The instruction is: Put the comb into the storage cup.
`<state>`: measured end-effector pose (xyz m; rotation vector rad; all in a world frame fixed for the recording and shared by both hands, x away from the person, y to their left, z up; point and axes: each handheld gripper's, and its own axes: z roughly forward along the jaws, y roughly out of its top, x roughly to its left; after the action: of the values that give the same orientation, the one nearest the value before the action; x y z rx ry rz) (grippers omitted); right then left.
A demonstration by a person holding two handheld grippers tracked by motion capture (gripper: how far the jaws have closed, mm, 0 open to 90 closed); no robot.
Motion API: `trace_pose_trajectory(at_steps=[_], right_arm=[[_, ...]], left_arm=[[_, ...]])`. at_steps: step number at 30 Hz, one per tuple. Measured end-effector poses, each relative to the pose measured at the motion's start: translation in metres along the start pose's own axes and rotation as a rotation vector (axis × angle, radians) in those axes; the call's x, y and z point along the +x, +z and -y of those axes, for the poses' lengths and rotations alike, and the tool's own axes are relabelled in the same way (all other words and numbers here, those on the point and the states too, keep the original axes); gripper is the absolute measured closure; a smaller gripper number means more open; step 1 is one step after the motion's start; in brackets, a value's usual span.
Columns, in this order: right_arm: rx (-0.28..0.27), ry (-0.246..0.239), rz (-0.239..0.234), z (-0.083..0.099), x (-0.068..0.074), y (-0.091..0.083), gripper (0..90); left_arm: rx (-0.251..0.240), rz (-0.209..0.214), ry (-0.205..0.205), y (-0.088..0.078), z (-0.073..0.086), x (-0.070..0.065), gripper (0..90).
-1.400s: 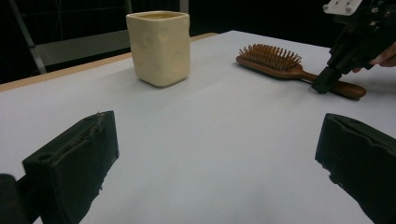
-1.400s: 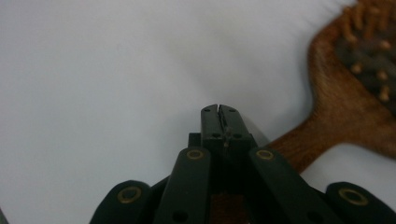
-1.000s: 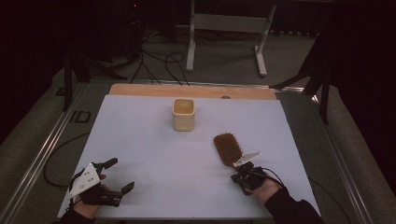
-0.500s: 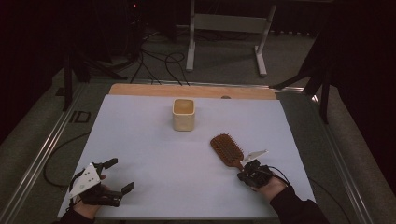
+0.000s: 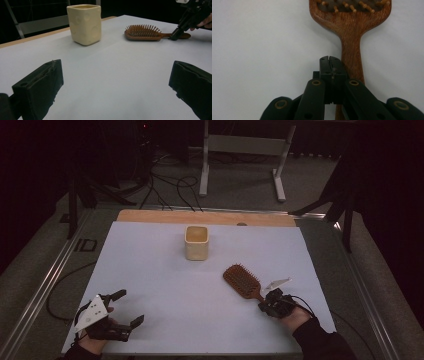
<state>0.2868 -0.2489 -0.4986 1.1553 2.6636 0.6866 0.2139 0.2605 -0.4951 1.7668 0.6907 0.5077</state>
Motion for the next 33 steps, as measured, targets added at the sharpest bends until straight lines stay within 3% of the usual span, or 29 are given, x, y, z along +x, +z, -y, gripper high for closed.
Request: trace_pose_trajectory(at_steps=[16,33], right_arm=[[-0.017,-0.051,0.016,-0.011,0.002,-0.02,90.0],[0.044,-0.151,0.025,-0.03,-0.007,-0.03,89.9]], left_arm=[[0.001,0.0,0.0,0.0,0.0,0.0,0.1],[-0.002,0.001,-0.001,0.0,0.0,0.0,0.1]])
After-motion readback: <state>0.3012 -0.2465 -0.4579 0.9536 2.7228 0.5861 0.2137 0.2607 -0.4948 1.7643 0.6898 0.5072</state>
